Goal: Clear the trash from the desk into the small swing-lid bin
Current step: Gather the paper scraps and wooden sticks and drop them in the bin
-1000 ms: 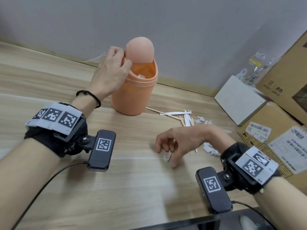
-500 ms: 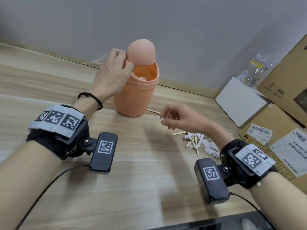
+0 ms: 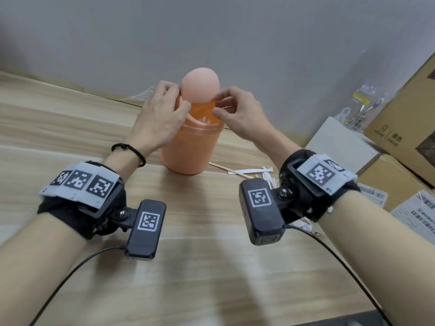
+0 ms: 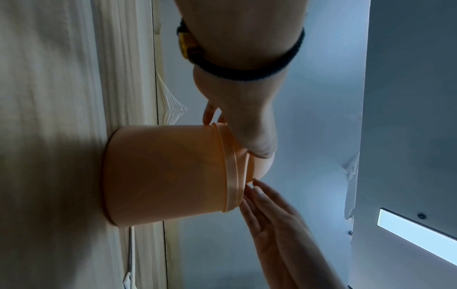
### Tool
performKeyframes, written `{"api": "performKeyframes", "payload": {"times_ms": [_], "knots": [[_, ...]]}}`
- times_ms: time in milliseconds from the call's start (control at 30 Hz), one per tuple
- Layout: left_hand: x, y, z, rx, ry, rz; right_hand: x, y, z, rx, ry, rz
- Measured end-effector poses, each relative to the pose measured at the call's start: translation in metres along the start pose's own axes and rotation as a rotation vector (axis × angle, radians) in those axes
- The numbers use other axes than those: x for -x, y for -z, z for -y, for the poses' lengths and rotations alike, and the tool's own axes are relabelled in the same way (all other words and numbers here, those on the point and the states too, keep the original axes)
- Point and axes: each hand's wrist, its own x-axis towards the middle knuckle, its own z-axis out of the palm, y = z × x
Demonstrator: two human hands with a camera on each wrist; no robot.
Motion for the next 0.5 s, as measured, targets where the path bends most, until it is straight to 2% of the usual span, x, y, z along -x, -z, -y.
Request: {"api": "performKeyframes", "payload": {"times_ms": [67, 200, 300, 400, 500], "knots": [[0.001, 0.0, -0.001, 0.0, 0.003, 0.001, -0.002, 0.007, 0.004, 0.035, 0.01, 0.037], [0.001, 0.0, -0.001, 0.014, 0.013, 0.007, 0.0, 0.022, 0.004, 0.024, 0.013, -0.046], [0.001, 0.002, -0.001, 0.016, 0.014, 0.012, 0.005, 0.033, 0.0, -0.023, 0.017, -0.034], [0.002, 0.002, -0.003, 0.021, 0.019, 0.021, 0.023, 0.047, -0.013, 0.068, 0.103, 0.047], [0.003, 0.002, -0.003, 0.007, 0.018, 0.015, 0.052, 0.058, -0.042, 0.192, 0.096, 0.223]]}}
